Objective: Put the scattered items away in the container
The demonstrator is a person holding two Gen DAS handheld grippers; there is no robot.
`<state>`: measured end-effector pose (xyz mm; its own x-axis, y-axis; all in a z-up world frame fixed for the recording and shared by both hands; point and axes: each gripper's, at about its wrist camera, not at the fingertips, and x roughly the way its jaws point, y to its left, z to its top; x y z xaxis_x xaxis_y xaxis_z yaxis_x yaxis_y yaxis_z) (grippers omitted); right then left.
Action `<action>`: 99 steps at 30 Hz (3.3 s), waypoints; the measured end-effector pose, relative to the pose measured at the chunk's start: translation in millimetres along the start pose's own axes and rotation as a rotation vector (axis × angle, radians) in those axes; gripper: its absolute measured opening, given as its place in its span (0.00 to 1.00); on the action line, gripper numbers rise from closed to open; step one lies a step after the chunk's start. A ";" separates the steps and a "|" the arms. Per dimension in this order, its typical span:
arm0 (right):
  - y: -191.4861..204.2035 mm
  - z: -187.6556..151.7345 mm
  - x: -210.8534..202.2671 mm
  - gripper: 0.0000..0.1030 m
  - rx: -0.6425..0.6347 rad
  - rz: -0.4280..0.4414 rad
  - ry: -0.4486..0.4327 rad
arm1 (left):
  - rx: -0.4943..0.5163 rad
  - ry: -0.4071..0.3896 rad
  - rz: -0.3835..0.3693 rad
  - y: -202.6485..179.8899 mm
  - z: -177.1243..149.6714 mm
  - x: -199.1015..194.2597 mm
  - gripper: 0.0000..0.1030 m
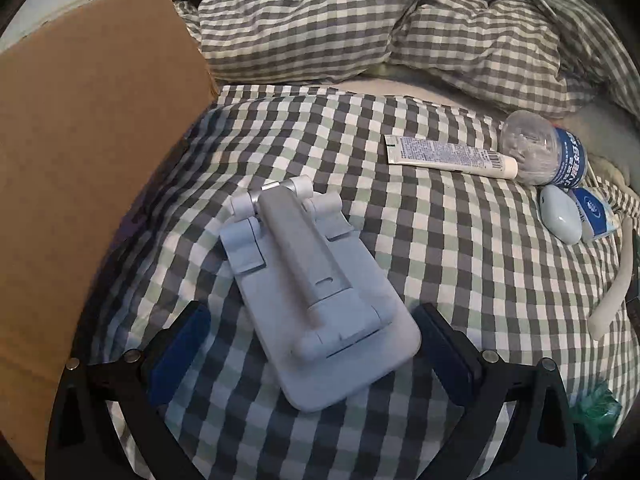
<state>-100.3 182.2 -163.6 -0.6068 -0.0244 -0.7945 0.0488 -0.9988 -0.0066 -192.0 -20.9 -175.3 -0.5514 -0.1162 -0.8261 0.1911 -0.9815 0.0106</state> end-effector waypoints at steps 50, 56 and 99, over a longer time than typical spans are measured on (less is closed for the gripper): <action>14.1 15.0 -121.0 0.31 0.010 0.058 -0.125 | 0.077 0.078 -0.251 29.7 -49.2 -83.6 0.81; 5.6 13.9 -108.2 0.31 0.037 0.073 -0.101 | 0.271 0.033 -0.139 3.7 -48.2 -69.3 1.00; 12.1 5.8 -100.3 0.31 0.060 0.147 -0.084 | 0.357 -0.035 -0.163 50.0 2.5 -119.6 0.20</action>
<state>-43.5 172.3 -80.5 -0.6608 -0.1709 -0.7308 0.0959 -0.9850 0.1436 -118.6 -56.4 -74.6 -0.5800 0.0461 -0.8133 -0.1924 -0.9779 0.0817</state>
